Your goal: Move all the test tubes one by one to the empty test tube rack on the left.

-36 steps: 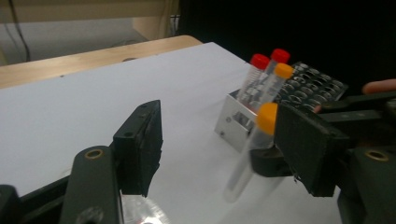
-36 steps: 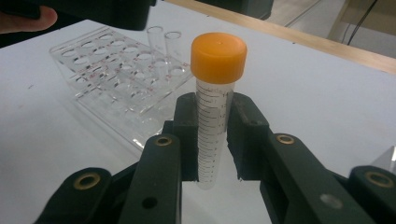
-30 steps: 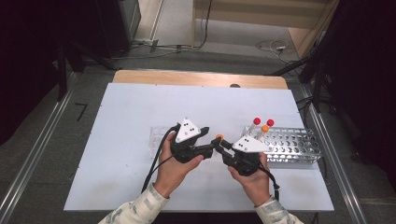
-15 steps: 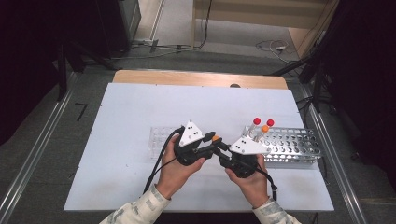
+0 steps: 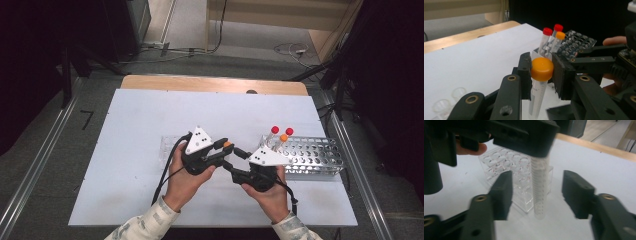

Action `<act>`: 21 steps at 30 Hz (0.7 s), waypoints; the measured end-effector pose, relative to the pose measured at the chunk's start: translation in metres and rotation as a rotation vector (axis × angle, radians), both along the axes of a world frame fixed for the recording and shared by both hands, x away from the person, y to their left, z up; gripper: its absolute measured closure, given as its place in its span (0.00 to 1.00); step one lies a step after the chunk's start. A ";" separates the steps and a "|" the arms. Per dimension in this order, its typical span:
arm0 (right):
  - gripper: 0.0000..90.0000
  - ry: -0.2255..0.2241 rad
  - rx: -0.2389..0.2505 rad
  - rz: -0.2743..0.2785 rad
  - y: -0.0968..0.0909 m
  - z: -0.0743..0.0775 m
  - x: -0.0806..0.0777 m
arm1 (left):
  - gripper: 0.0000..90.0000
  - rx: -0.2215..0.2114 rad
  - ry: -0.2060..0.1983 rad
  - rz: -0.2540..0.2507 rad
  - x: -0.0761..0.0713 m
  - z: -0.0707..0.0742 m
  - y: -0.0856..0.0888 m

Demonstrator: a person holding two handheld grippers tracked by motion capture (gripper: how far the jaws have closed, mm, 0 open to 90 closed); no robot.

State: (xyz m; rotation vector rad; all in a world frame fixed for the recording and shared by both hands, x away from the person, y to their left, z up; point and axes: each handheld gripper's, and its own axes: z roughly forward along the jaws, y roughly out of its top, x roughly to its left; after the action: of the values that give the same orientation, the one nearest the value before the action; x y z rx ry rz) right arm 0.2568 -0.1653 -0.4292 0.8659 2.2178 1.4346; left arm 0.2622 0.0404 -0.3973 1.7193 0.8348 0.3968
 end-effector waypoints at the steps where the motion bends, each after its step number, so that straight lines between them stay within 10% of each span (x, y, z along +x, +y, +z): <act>1: 0.37 -0.008 0.009 -0.005 -0.001 0.001 0.000 | 0.78 -0.010 -0.001 0.006 0.000 0.002 0.003; 9: 0.29 -0.011 0.050 -0.014 -0.009 0.004 0.000 | 0.78 -0.047 -0.019 0.085 0.003 0.020 0.033; 21: 0.30 -0.003 0.046 -0.027 -0.014 0.003 0.002 | 0.78 0.030 -0.056 0.235 0.013 0.024 0.064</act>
State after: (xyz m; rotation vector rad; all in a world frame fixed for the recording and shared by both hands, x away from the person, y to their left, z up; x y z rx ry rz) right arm 0.2583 -0.1791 -0.4259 0.9046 2.1701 1.4792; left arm 0.2750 0.1046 -0.3729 1.6348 0.9971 0.6159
